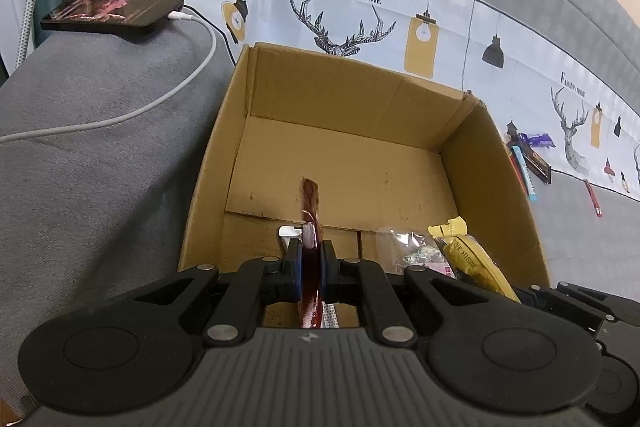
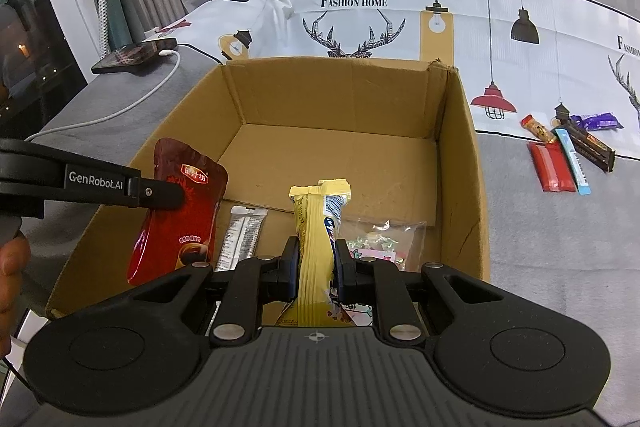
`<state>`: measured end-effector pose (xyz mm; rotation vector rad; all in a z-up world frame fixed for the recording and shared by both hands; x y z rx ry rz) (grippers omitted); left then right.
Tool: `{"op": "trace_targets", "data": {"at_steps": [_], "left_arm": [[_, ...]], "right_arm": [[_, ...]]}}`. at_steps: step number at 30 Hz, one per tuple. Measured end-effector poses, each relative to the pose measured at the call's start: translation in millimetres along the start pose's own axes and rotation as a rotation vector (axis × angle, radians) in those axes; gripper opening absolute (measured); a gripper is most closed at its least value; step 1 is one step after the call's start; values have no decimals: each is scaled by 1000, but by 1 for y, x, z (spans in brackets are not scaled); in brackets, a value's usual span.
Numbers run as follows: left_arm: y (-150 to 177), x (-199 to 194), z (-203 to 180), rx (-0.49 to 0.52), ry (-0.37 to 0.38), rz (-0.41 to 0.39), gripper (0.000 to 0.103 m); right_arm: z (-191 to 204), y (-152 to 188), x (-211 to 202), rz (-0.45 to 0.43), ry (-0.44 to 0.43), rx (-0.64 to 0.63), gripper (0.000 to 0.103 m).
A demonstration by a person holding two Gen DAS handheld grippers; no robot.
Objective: Organize snacks
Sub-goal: 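Lower the red coffee pouch and yellow bar down into the box, then open both grippers to release the pouch and bar into the box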
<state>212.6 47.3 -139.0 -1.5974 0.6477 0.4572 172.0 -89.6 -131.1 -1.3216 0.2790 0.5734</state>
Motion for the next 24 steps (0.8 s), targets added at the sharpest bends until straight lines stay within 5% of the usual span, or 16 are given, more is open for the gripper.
{"op": "trace_targets", "data": {"at_steps": [3, 5, 6, 7, 8, 10, 24], "left_arm": [[-3, 1, -1, 13, -1, -9, 9], [-6, -1, -2, 21, 0, -16, 28], [-7, -3, -2, 21, 2, -18, 67], [-9, -6, -1, 16, -2, -19, 100], [-11, -10, 2, 2, -16, -31, 102], [-14, -23, 5, -20, -22, -71, 102], [30, -126, 8, 14, -99, -48, 102]], "right_arm": [[-1, 1, 3, 2, 3, 4, 19], [-2, 0, 4, 2, 3, 16, 21], [-4, -1, 4, -1, 6, 30, 25], [-6, -3, 4, 0, 9, 51, 43], [-8, -5, 4, 1, 13, 74, 63], [-12, -12, -1, -18, 19, 120, 73], [4, -10, -103, -65, 37, 68, 84]]}}
Point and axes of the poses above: each gripper's, at about its wrist camera, not at the fingertips, and x roughly the way its jaws point, z to its left, y to its underside, the point moved 8 cm from there along x, roughly the way its jaws point, and after that the axes turned 15 degrees about -z, right-handed, at the moved point
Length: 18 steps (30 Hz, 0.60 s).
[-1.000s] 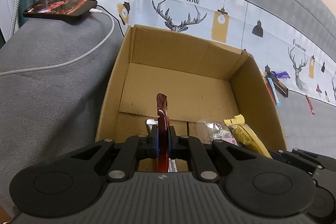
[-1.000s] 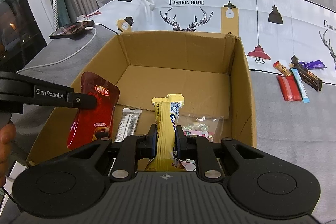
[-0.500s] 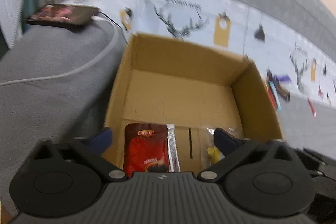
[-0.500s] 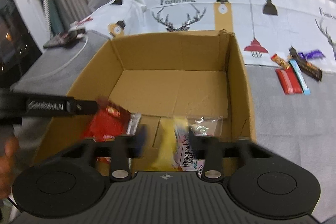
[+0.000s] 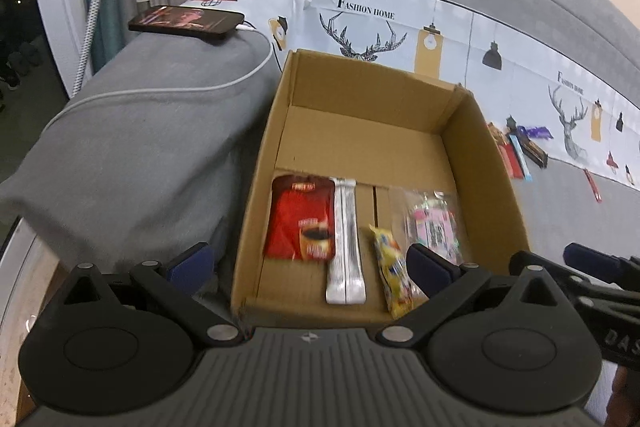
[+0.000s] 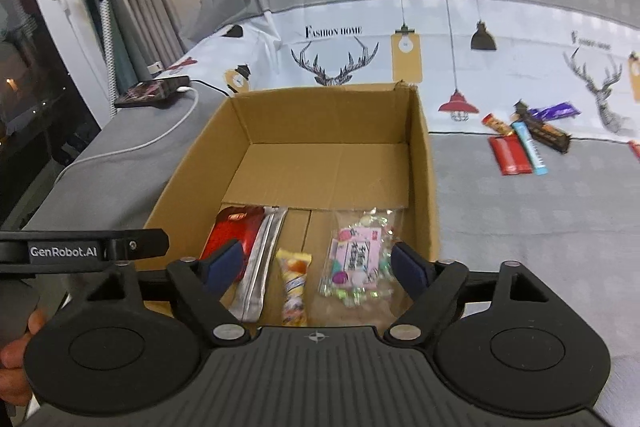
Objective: Organize snacks
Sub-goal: 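Open both grippers to release the pouch and bar into the box, then lift both tools up and away from the box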
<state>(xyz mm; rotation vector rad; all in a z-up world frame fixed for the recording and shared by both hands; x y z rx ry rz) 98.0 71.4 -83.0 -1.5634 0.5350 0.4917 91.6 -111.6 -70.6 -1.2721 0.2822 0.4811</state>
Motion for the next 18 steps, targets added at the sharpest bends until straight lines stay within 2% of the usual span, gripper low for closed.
{"op": "trace_targets", "data": {"at_steps": [7, 18], "left_arm": [[10, -44, -5, 25, -23, -23, 102], [29, -85, -26, 58, -26, -1, 103]], "right_arm": [[17, 9, -60, -40, -35, -44, 90], [19, 10, -118, -119, -51, -70, 97]]}}
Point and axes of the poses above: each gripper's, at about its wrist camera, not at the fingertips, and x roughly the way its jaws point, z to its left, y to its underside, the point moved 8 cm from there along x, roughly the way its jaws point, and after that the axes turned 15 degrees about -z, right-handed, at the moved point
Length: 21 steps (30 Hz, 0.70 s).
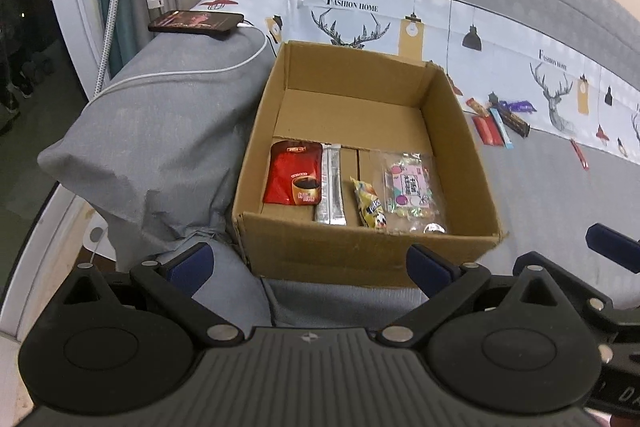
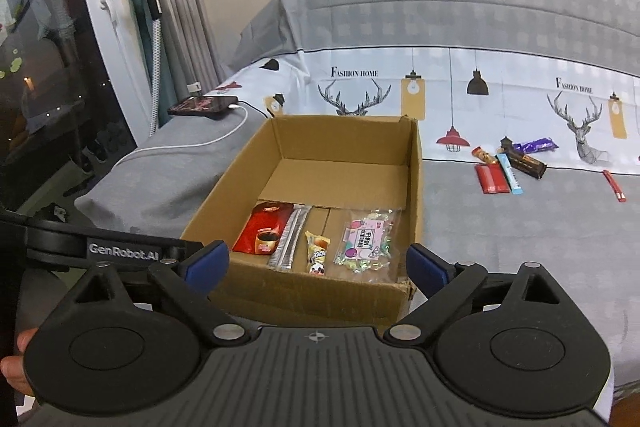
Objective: Organize snacks
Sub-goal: 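Lift both tools up and away from the box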
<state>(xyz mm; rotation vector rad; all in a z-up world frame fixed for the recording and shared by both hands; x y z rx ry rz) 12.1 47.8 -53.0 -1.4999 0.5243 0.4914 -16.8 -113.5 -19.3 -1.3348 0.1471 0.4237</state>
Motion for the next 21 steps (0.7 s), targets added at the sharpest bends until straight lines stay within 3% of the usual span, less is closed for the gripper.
{"op": "trace_targets", "data": {"at_steps": [11, 21], "left_arm": [[1, -26, -13, 48, 1, -44, 103], [-1, -18, -32, 125, 14, -35, 103]], "right_arm": [[1, -1, -30, -51, -16, -7, 99], [-16, 0, -36, -70, 9, 35, 99]]}}
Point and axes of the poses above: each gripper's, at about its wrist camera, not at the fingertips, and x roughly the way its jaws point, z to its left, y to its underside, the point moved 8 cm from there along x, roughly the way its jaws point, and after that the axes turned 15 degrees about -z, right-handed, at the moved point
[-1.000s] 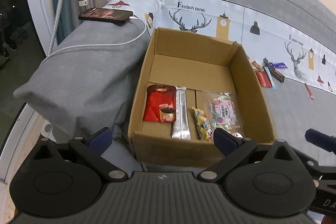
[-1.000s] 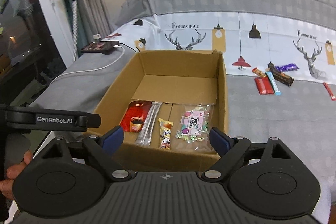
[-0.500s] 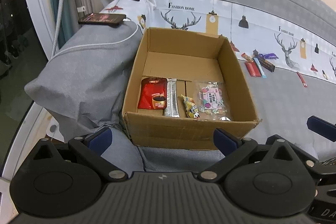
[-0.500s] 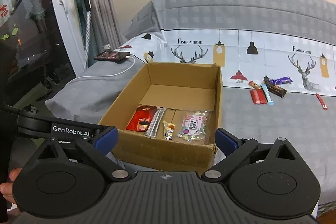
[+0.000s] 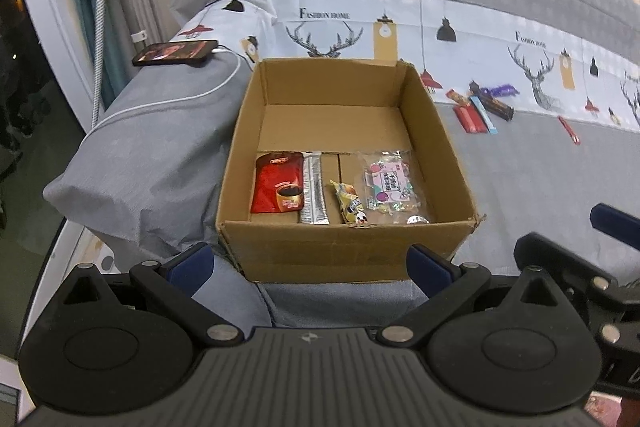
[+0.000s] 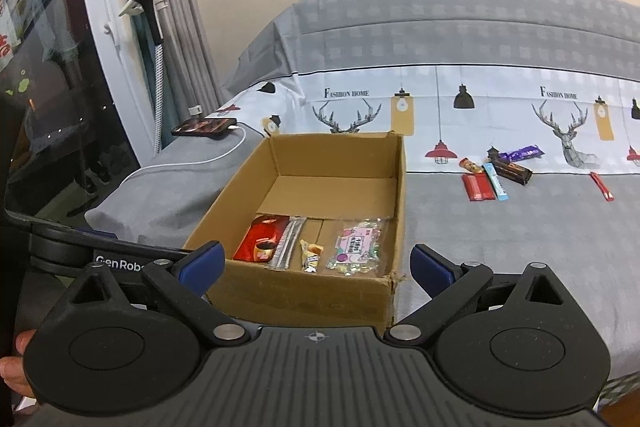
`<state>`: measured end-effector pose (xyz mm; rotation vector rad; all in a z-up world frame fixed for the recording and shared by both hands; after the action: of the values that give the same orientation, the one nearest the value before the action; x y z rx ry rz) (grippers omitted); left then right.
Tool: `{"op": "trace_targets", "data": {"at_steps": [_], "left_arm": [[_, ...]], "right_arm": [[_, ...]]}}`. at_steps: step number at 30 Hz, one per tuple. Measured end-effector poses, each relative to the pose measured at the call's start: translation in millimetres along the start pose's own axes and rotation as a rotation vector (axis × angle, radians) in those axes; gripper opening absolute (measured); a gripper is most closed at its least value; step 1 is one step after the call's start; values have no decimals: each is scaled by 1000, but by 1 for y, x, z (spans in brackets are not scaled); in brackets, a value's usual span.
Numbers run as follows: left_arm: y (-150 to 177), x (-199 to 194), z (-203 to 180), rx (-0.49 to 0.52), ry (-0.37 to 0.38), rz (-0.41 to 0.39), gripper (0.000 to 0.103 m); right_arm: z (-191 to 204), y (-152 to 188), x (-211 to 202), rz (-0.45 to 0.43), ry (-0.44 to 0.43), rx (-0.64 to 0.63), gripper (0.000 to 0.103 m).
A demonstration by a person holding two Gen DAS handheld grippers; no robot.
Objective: Organize snacks
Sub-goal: 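Lift both tools up and away from the box, then move both tools toward the remaining snacks on the bed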
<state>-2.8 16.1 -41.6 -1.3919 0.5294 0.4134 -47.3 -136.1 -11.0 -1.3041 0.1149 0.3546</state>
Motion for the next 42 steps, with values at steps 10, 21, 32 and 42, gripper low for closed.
{"op": "trace_targets", "data": {"at_steps": [10, 21, 32, 42], "left_arm": [[-38, 35, -55, 56, 85, 10, 103], [-103, 139, -177, 44, 175, 99, 103], [-95, 352, -316, 153, 170, 281, 103], [-69, 490, -323, 53, 93, 444, 103]], "right_arm": [[-63, -4, 10, -24, 117, 76, 99], [-206, -20, 33, -67, 348, 98, 99], [-360, 4, 123, 17, 483, 52, 101], [-451, 38, 300, 173, 343, -133, 101]]}}
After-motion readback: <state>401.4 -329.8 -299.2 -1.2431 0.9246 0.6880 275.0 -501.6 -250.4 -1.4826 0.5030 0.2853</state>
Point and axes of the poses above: each gripper's, at about its wrist camera, not at the fingertips, and x roughly the way its jaws point, z to its left, y to its underside, the point moved 8 cm from there along x, roughly the way its jaws point, and after that the axes turned 15 degrees about -z, right-handed, at the moved point
